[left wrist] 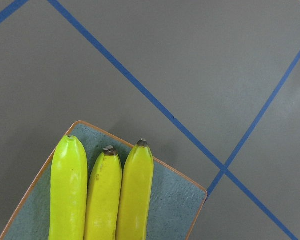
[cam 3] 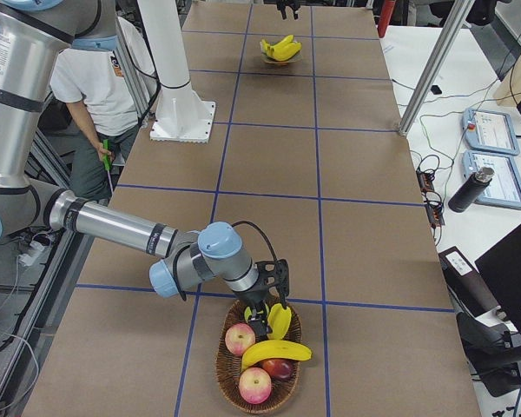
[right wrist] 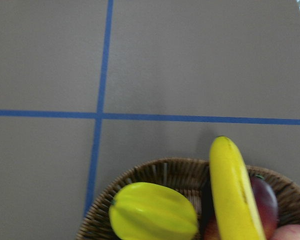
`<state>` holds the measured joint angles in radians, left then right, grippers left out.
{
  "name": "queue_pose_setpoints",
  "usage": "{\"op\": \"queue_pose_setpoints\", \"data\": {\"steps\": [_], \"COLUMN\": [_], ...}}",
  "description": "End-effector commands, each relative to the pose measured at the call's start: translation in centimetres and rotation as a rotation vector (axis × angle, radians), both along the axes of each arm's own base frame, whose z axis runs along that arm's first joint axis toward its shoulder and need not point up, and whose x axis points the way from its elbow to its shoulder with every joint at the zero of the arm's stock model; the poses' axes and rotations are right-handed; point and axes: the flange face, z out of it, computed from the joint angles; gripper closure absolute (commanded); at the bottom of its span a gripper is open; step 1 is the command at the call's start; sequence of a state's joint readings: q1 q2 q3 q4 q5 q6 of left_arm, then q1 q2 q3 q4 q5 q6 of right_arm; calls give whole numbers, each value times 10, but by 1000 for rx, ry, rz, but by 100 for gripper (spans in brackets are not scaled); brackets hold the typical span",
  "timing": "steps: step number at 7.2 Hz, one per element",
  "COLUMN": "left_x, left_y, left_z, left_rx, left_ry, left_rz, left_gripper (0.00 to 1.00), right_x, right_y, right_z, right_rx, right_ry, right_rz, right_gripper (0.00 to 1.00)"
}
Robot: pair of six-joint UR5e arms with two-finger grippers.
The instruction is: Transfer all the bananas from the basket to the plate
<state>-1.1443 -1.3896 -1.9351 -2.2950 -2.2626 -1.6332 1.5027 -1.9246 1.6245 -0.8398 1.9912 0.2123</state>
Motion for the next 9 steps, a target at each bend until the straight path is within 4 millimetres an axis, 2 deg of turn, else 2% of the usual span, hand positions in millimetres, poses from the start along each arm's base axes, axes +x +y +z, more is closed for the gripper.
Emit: {"op": "queue_pose_setpoints", "data": {"steps": [1, 2, 4, 5, 6, 9], "left_x": [1, 1, 0, 0, 0, 0], "left_y": [-1, -2, -1, -1, 0, 0], "left_z": [-2, -3, -5, -5, -6, -5], "left_rx": [2, 5, 8, 8, 9, 8], "left_ry": [2, 3, 5, 4, 6, 5], "left_rz": [-1, -2, -3, -4, -3, -3], "left_gripper": [0, 0, 0, 0, 0, 0], "right_x": [0, -3, -35, -45, -50, -45], "right_y": [-10, -11, -19, -23, -21, -16], "right_z": [14, 32, 32, 27, 35, 53], "right_rx": [-34, -57, -67, -63, -69, -55], "right_ry": [176, 177, 140, 128, 156, 234], "right_rz": [-66, -76, -132, -135, -159, -239], "right_gripper": [1, 1, 1, 2, 4, 10]}}
